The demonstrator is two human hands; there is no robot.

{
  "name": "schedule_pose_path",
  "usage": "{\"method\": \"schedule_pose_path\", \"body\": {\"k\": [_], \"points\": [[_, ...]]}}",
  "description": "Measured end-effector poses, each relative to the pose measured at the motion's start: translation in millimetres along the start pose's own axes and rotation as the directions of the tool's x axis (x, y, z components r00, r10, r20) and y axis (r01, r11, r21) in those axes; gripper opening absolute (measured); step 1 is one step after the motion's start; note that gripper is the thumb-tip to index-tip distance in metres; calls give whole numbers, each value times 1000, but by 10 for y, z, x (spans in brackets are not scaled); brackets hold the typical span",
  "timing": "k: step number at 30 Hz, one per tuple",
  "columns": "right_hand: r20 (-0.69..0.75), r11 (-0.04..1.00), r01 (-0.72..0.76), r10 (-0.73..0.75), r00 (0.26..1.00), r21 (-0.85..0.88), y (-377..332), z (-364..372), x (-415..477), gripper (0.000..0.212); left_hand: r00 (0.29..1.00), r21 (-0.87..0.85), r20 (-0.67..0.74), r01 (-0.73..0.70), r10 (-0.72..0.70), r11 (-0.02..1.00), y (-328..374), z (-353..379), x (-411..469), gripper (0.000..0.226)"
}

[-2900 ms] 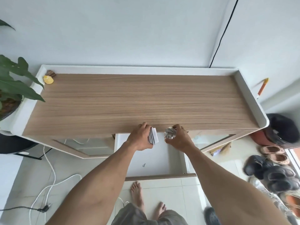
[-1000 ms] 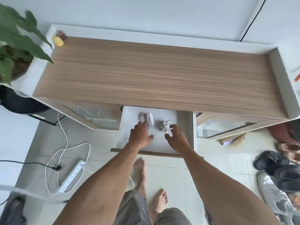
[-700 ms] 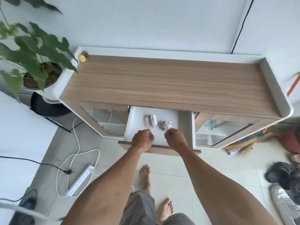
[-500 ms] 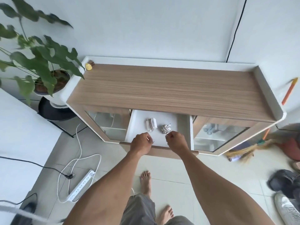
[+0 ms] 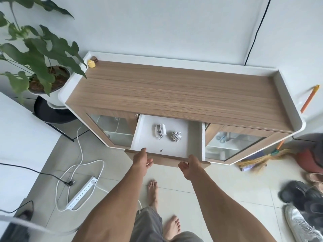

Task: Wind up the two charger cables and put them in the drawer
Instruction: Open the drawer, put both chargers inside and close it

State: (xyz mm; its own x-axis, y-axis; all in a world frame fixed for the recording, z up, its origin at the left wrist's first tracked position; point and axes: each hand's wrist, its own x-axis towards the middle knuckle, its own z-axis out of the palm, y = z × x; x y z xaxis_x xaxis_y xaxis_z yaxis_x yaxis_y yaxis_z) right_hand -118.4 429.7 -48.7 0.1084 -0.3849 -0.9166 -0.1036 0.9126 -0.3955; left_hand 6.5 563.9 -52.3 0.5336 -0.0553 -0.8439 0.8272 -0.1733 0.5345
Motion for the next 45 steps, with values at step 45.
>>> {"method": "schedule_pose_path", "body": {"k": [45], "points": [[-156, 980, 123, -148, 977, -158, -1304, 1598, 972, 19, 993, -1, -96, 70, -69, 998, 1685, 1051, 1227, 19]]}}
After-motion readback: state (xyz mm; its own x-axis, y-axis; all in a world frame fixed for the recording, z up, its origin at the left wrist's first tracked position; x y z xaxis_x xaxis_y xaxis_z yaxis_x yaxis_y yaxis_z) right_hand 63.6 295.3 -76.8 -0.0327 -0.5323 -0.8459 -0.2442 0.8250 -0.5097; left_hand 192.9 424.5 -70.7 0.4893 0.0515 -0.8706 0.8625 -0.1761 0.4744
